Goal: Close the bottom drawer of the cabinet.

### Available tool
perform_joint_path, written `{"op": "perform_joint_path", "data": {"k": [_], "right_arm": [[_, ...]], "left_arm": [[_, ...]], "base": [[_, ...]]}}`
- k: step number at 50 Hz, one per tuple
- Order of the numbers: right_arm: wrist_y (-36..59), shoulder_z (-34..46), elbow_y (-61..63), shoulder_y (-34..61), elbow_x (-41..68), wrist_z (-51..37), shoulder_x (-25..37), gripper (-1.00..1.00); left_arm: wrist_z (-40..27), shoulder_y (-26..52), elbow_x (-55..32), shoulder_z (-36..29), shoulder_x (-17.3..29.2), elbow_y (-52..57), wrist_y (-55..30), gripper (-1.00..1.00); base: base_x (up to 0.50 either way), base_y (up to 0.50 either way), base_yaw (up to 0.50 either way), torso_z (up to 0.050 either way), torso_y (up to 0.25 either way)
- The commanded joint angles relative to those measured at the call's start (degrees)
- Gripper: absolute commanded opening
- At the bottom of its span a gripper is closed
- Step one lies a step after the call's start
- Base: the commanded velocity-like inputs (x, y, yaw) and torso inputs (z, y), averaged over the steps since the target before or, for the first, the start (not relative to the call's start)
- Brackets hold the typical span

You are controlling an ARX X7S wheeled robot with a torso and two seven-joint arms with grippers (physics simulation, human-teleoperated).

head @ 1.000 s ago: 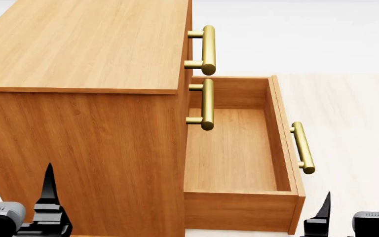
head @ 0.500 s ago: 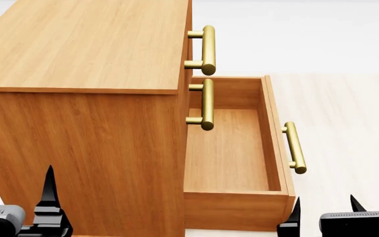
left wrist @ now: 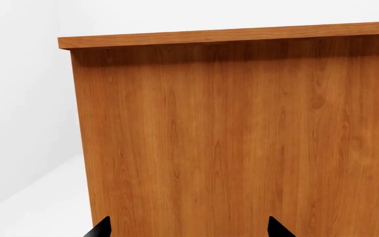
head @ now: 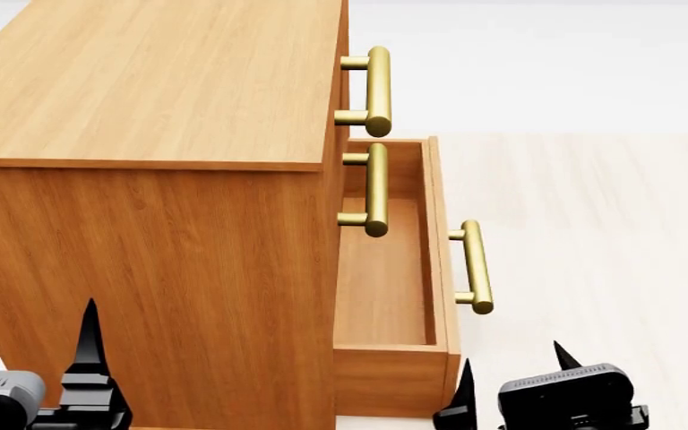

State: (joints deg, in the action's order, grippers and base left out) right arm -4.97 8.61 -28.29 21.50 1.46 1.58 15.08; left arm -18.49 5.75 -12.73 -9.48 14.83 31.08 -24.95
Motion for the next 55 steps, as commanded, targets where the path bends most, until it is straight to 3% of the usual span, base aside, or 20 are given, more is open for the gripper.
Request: {"op": "perform_joint_path", "data": {"k": [1, 25, 43, 55], "right_arm": [[0.0, 3.6, 1.7, -1.1, -1.3, 1.8, -1.0, 1.00], [7.4, 7.5, 15.2, -3.1, -2.1, 4.0, -1.3, 1.00], [7.0, 9.4, 9.2, 1.7, -2.3, 2.7, -5.2, 1.00], [8.7, 11.5, 12.6, 0.9, -3.0, 3.4, -5.1, 1.00]], "left_arm": [[-0.3, 0.2, -0.2, -0.2, 0.2, -0.1, 0.1, 1.00], [-0.9, -0.7, -0.7, -0.6, 0.6, -0.4, 1.2, 1.00], [-1.2, -0.9, -1.2, -1.0, 1.0, -0.2, 1.6, 1.00], [-1.7, -0.6, -1.5, -1.0, 1.2, 0.1, 1.3, 1.00]], "base": [[0.00, 0.00, 0.00, 0.000, 0.000], [0.00, 0.00, 0.00, 0.000, 0.000], [0.00, 0.00, 0.00, 0.000, 0.000], [0.00, 0.00, 0.00, 0.000, 0.000]]}}
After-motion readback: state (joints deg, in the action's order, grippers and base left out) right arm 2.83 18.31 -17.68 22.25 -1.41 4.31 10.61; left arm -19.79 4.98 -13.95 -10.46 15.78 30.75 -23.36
